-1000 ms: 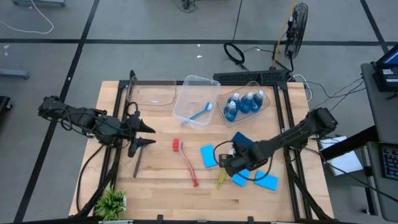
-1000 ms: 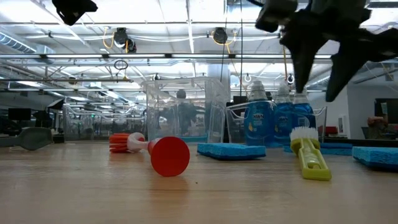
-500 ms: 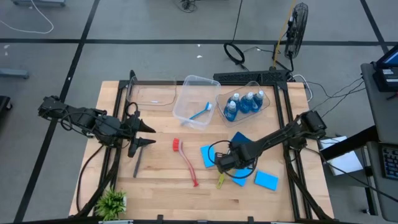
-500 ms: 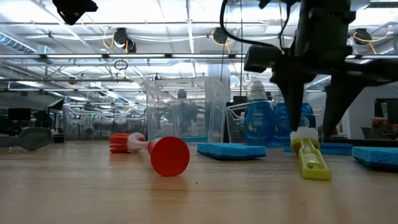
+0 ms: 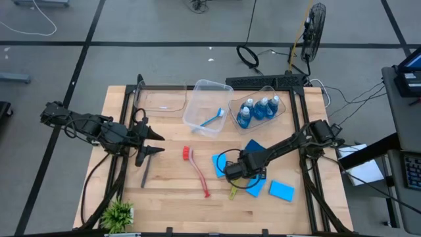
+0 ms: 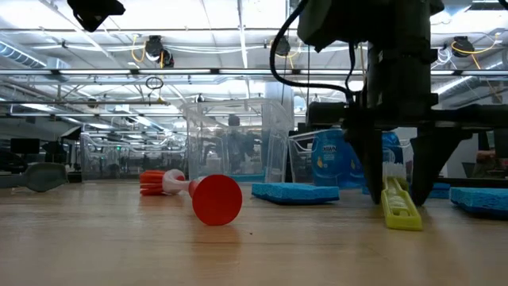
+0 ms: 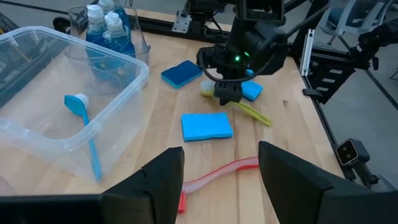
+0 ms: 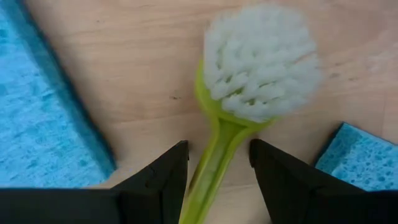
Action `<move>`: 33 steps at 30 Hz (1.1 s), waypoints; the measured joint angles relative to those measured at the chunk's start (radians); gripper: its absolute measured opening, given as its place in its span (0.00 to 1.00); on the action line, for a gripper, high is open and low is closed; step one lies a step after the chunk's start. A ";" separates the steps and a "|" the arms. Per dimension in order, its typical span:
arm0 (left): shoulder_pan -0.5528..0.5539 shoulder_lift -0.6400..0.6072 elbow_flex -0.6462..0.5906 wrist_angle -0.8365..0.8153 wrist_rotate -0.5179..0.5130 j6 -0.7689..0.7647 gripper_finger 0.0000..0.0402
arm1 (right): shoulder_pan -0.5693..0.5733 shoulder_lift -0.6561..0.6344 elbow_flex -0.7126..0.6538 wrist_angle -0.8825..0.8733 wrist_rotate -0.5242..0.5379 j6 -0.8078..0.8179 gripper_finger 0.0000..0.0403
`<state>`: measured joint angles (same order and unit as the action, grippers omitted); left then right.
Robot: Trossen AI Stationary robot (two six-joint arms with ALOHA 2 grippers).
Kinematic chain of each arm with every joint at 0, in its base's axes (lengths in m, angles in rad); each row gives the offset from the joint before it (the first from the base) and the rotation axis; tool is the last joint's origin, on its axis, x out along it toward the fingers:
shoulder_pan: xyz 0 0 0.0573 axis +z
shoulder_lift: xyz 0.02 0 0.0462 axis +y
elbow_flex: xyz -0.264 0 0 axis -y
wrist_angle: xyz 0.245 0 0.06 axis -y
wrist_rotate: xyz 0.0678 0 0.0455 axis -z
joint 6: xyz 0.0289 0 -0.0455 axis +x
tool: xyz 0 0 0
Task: Pick & Place Kitchen Sink Supplies
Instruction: Put the green dish brush into the transparent container
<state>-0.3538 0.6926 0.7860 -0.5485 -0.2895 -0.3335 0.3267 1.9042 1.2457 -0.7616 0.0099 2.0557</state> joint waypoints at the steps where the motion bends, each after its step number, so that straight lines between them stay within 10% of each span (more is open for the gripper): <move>1: 0.000 0.000 0.000 -0.001 0.000 0.003 0.52 | 0.000 0.001 -0.001 0.001 -0.004 0.002 0.42; 33: 0.000 0.000 0.000 0.000 0.011 0.016 0.52 | -0.003 -0.001 -0.014 0.024 0.083 -0.193 0.32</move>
<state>-0.3538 0.6926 0.7860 -0.5488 -0.2786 -0.3176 0.3241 1.9030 1.2320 -0.7372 0.0929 1.8626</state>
